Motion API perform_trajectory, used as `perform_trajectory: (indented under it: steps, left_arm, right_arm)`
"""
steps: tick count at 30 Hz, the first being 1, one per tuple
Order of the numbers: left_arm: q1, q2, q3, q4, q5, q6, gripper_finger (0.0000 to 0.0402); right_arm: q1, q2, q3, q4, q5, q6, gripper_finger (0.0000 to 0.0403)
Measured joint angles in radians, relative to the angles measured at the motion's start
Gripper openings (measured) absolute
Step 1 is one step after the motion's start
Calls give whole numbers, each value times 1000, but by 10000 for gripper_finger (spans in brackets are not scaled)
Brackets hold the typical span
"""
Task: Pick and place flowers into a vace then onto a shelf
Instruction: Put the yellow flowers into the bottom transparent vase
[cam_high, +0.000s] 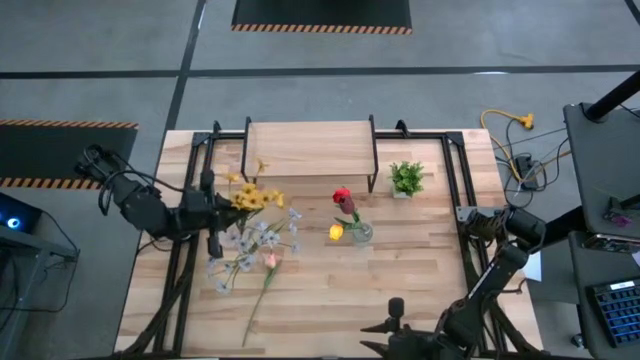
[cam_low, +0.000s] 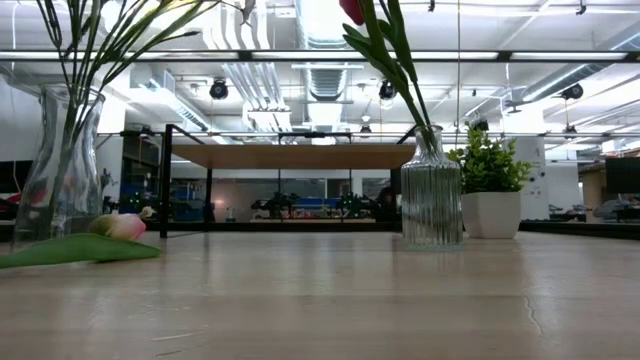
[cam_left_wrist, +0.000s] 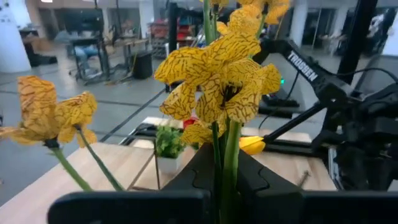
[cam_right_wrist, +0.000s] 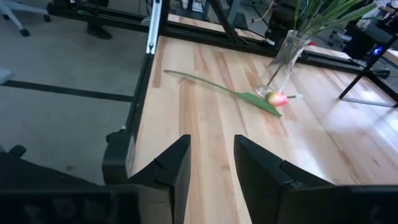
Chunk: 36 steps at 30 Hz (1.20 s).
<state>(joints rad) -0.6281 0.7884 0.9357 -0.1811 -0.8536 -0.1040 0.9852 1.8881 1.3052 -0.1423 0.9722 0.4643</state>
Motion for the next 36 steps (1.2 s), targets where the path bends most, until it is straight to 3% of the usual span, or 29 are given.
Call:
perform_trajectory:
  steps: [7, 16, 30, 36]
  left_arm:
    - [0, -114, -176, 192, 66, 21, 1]
    - [0, -177, -383, 404, 139, 176, 1]
    - [0, -173, -488, 409, 149, 174, 4]
    - [0, -185, -497, 384, 148, 152, 58]
  right_arm:
    - [0, 0, 0, 0, 0, 0, 111]
    - [0, 0, 0, 0, 0, 0, 111]
    - [0, 0, 0, 0, -1, 0, 111]
    - [0, 0, 0, 0, -1, 0, 111]
